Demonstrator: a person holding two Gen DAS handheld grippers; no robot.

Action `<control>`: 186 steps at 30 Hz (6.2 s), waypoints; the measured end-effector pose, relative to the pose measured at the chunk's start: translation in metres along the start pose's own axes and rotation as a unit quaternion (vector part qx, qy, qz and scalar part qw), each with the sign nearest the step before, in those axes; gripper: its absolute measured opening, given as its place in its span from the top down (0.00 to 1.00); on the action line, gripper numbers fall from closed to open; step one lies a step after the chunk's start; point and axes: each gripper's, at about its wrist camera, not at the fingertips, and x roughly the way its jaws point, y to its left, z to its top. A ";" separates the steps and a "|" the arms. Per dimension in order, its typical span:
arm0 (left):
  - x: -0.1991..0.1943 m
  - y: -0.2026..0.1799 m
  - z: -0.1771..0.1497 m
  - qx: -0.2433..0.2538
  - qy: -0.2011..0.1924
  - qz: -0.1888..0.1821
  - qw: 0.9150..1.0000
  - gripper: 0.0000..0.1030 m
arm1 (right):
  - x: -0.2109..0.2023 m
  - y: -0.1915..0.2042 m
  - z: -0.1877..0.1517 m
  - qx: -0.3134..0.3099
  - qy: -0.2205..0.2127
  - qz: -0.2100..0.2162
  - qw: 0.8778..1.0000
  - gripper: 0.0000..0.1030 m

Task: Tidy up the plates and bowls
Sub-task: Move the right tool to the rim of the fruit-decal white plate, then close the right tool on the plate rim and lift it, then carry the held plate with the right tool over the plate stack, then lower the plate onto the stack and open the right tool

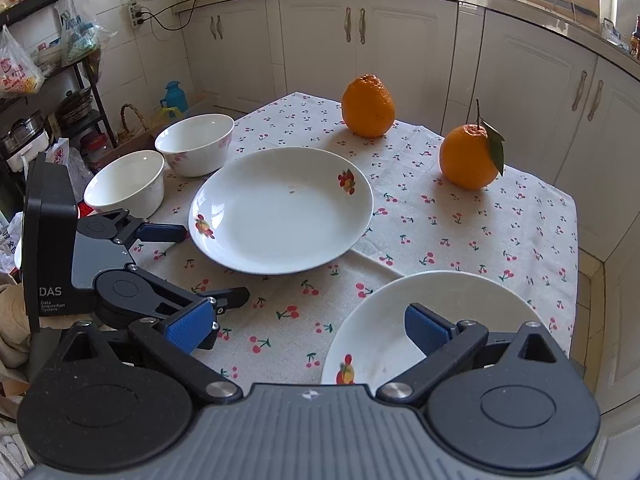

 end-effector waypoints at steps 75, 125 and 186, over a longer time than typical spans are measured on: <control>-0.008 -0.007 0.012 0.060 -0.020 -0.023 0.998 0.03 | 0.151 -0.049 0.113 -0.082 0.080 0.186 0.976 0.20; -0.044 -0.122 0.018 0.202 -0.019 -0.175 0.963 0.03 | -0.015 -0.137 -0.021 0.070 0.003 0.074 0.995 0.20; -0.054 -0.123 0.011 0.214 -0.038 -0.185 0.958 0.02 | -0.051 -0.112 -0.042 0.068 -0.001 -0.028 0.997 0.00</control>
